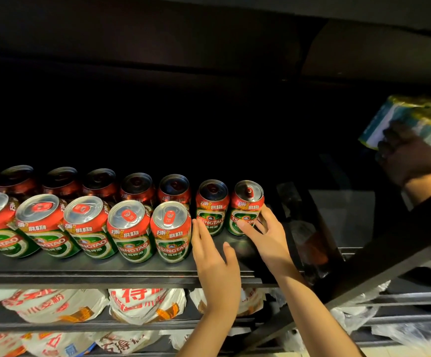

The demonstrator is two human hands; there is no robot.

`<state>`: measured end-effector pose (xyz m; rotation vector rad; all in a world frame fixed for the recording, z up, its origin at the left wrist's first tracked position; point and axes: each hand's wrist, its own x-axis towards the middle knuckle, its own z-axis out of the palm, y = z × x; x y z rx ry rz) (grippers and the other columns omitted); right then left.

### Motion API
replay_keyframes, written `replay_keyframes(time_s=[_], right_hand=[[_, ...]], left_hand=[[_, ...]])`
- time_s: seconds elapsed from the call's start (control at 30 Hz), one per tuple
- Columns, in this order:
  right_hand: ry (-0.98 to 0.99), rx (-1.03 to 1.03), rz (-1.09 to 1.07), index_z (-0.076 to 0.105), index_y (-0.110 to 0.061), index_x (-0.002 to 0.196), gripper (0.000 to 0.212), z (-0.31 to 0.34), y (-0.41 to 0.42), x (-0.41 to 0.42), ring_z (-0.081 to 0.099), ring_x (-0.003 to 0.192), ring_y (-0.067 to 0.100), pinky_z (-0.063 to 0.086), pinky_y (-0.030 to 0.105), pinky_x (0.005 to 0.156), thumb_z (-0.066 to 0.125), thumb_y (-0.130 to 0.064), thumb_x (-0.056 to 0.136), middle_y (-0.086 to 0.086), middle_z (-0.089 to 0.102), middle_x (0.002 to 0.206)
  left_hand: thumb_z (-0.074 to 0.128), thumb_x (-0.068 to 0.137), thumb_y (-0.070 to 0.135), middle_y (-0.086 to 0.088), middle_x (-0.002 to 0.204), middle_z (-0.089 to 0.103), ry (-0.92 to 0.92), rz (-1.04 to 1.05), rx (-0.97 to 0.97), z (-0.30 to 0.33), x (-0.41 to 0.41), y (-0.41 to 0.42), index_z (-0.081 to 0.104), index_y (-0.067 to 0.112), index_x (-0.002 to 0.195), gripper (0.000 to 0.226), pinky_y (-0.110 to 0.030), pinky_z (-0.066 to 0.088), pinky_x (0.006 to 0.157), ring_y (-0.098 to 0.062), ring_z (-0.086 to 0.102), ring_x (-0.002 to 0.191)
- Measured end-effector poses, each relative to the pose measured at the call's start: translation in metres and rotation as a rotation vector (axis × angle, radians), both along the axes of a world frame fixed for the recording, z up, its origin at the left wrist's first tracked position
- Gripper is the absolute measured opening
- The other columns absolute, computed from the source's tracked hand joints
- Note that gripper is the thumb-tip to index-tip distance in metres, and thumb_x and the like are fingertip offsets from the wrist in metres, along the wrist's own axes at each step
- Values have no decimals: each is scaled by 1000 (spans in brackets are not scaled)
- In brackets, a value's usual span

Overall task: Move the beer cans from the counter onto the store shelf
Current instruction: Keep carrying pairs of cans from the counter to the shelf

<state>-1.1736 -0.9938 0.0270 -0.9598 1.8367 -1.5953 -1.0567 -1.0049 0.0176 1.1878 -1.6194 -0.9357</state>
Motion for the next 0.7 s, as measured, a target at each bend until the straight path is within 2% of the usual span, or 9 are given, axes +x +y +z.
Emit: replay_keyframes(time_s=[0.1,0.2,0.23,0.33,0.37,0.47,0.63,0.7], right_hand=[[-6,23,9,51,-32,130,63,0,0,1,53,121,6,40,44,108,75,-42,73,-12,60,126],[-9,35,7,49,-34,132,72,1,0,2,51,124,7,40,45,108,74,-53,67,-13,58,129],[-6,37,2,49,-34,132,73,1,0,3,51,124,8,40,44,108,74,-53,67,-12,57,130],[10,33,-12,49,-31,133,68,2,0,3,51,123,7,41,41,108,74,-43,71,-11,57,131],[12,34,-12,49,-30,133,67,1,0,3,51,123,6,41,41,107,74,-42,72,-11,57,130],[15,37,-7,49,-30,133,70,2,0,3,52,121,5,42,41,107,73,-46,70,-12,58,129],[0,35,-1,54,-26,129,54,2,-1,3,58,115,4,43,42,105,74,-26,79,-10,64,121],[10,40,5,53,-27,130,54,3,-1,3,57,116,5,43,43,106,74,-27,80,-10,63,122]], left_hand=[[48,94,17,21,152,-4,-45,-11,-10,1,0,-1,-2,29,147,74,-11,7,108,-2,2,143],[50,94,16,17,154,-2,-46,-30,-7,2,2,-1,-2,27,149,76,-19,11,111,-4,2,143],[50,94,15,16,155,0,-20,-37,12,2,3,-1,1,27,149,75,-17,11,111,-3,3,143],[50,93,12,15,156,7,31,-51,32,2,7,0,10,28,149,70,0,8,103,2,6,142],[50,94,12,15,156,8,37,-56,30,1,7,0,10,30,148,69,1,8,103,2,7,141],[50,94,16,18,156,2,7,-67,24,-1,6,1,5,35,145,70,-7,7,106,1,3,142],[52,93,17,15,156,-3,-29,-71,-10,-1,4,-1,2,37,143,74,-20,8,111,-2,-2,143],[52,93,18,16,156,-5,-45,-82,-7,0,2,-1,1,37,143,74,-21,8,112,-3,-3,143]])
